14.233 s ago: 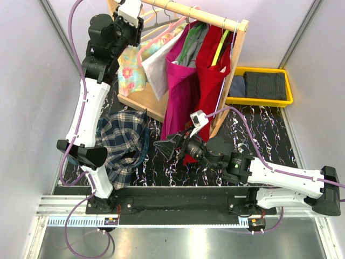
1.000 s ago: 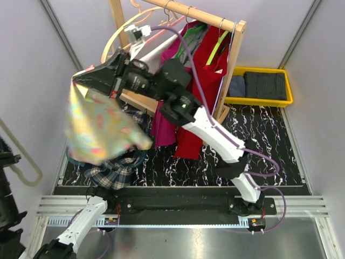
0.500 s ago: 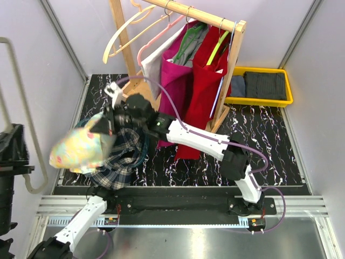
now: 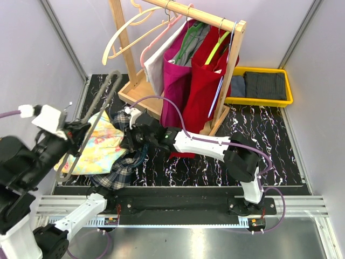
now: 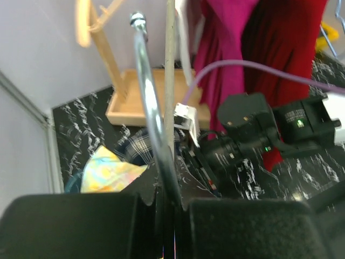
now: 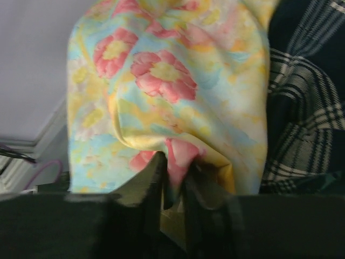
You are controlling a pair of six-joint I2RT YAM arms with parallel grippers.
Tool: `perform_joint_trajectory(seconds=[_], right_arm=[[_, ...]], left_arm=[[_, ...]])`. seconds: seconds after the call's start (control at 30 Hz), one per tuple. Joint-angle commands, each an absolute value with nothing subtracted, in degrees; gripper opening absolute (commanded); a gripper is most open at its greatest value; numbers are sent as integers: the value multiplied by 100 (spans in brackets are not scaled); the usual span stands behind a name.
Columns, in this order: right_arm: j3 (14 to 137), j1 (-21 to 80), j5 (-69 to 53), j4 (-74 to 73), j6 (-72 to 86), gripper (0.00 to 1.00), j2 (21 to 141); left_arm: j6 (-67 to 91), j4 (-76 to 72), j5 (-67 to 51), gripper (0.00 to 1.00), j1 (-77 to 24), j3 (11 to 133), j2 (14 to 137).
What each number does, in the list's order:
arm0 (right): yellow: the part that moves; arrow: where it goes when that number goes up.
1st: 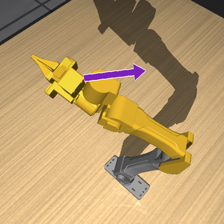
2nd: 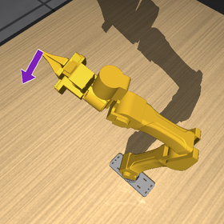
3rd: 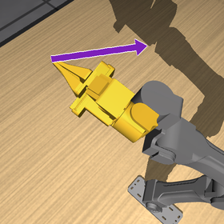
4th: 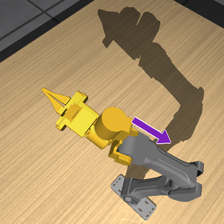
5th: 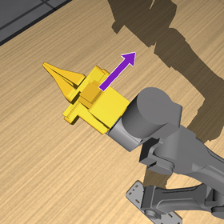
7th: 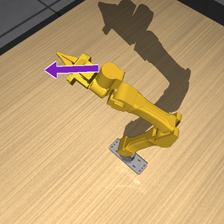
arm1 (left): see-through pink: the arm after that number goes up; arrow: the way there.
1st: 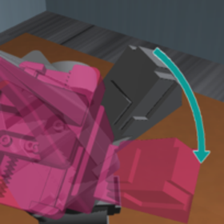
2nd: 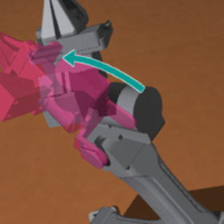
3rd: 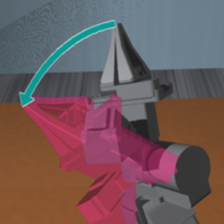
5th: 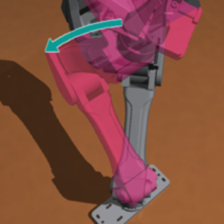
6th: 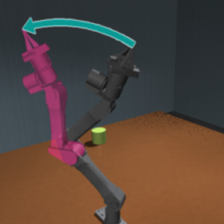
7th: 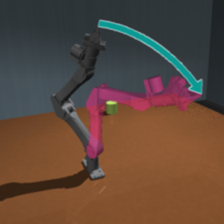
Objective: Remove the skirt from the hanger
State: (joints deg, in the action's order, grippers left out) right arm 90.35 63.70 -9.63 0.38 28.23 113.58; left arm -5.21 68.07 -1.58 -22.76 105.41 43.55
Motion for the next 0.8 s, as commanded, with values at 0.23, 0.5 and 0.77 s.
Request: perform_joint_trajectory(seconds=[0.23, 0.5, 0.77], right_arm=[[8343, 6363, 202, -554, 2286, 100, 10347], [8024, 6407, 19, -264, 2425, 100, 8026], [7858, 6407, -36, 746, 3321, 100, 7304]], left_arm=[[-1221, 8049, -1811, 0, -2294, 11618, 5510], [-1468, 7788, -1310, 0, -2294, 10979, 5283], [-1363, 7427, -1081, 0, -2294, 10380, 5080]])
